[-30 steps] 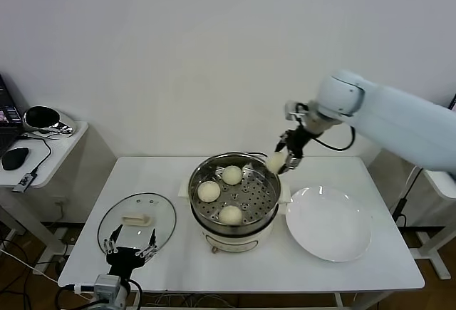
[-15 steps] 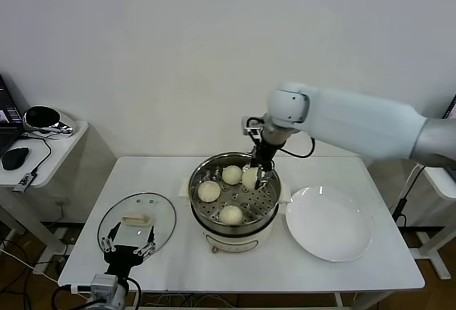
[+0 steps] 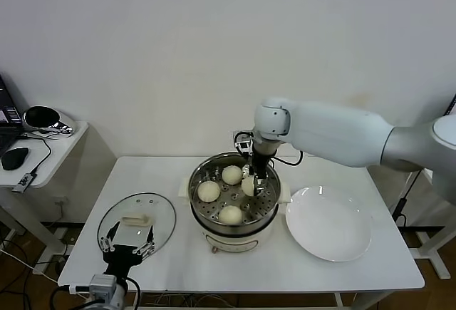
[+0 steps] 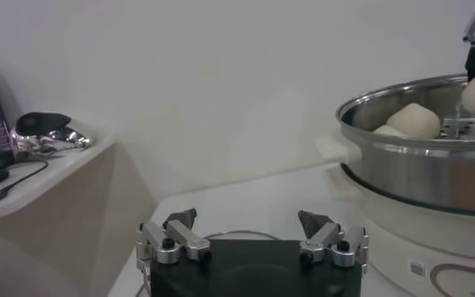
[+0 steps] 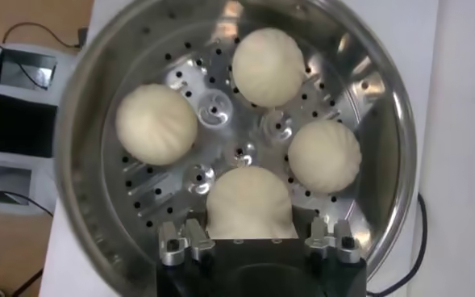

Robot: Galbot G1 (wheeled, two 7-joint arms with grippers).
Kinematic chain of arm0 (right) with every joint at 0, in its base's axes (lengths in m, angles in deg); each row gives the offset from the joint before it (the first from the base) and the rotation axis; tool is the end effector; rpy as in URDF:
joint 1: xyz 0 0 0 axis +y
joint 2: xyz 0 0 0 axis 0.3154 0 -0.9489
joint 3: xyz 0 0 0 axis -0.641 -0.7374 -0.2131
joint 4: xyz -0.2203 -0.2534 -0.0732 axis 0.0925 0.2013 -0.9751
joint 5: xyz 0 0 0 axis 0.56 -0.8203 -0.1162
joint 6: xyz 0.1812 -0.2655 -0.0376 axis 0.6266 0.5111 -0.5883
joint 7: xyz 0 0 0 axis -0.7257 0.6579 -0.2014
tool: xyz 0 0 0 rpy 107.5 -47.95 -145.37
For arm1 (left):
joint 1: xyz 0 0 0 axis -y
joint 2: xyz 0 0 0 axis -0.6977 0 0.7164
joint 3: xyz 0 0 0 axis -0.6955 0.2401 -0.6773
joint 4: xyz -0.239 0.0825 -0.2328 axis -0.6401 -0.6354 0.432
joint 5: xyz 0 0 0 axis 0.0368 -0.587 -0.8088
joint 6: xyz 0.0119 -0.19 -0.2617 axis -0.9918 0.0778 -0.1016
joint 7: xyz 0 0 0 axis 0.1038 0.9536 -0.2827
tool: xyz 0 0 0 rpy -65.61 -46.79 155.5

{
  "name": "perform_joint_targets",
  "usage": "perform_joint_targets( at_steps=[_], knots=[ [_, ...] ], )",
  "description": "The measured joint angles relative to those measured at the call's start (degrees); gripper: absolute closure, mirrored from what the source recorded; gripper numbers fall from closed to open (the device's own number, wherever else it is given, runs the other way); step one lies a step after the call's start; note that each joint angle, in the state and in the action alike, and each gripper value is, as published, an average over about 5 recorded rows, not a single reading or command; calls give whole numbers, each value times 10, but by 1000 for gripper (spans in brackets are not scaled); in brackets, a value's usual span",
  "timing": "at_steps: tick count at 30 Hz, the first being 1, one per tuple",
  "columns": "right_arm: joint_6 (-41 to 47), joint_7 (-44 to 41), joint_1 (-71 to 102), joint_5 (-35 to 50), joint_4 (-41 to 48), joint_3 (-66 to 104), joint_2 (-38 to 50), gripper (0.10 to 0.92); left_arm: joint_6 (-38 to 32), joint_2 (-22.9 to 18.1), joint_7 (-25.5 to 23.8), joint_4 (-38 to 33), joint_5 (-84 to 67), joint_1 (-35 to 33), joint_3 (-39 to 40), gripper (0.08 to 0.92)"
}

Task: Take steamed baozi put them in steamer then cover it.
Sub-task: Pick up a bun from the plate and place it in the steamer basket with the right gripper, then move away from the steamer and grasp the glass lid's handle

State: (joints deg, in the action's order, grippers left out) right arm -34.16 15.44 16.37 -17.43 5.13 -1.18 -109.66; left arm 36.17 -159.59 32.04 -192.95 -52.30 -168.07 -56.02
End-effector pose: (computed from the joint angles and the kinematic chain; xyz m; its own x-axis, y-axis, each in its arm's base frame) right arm 0.5372 0.0863 -0.0772 -0.0779 -0.0983 0.9921 -0.9864 -0.1368 -0.0910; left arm 0.1331 0.0493 -0.2720 -0.9637 -0.0613 0.2599 0.0012 0.9723 0.2336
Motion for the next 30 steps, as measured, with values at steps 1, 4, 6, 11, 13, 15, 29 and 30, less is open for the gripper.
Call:
perform_joint_targets(
  at_steps=[1, 4, 6, 11, 13, 15, 29, 30],
  knots=[
    [1, 0, 3, -3, 1, 0, 0, 381, 0, 0, 0, 0, 0, 0, 0, 177],
    [2, 2, 10, -9, 5, 4, 0, 359, 0, -1, 0, 2, 0, 1, 0, 177],
    [2, 3, 14, -13, 8, 6, 0, 315, 0, -2, 0, 4, 0, 2, 1, 177],
    [3, 4, 20, -17, 9, 14, 4, 214, 2, -1, -2, 8, 1, 5, 2, 177],
    [5, 5, 20, -16, 6, 19, 9, 206, 4, -1, -3, 8, 2, 7, 2, 177],
    [6, 6, 17, -15, 1, 25, 16, 203, 5, 0, -4, 7, 2, 8, 1, 177],
    [-23, 114, 67, 30, -96, 238, 171, 203, 11, 13, 3, 32, -15, 20, 1, 177],
    [-31, 134, 80, 39, -106, 264, 188, 203, 12, 13, 4, 34, -19, 22, 1, 177]
  ],
)
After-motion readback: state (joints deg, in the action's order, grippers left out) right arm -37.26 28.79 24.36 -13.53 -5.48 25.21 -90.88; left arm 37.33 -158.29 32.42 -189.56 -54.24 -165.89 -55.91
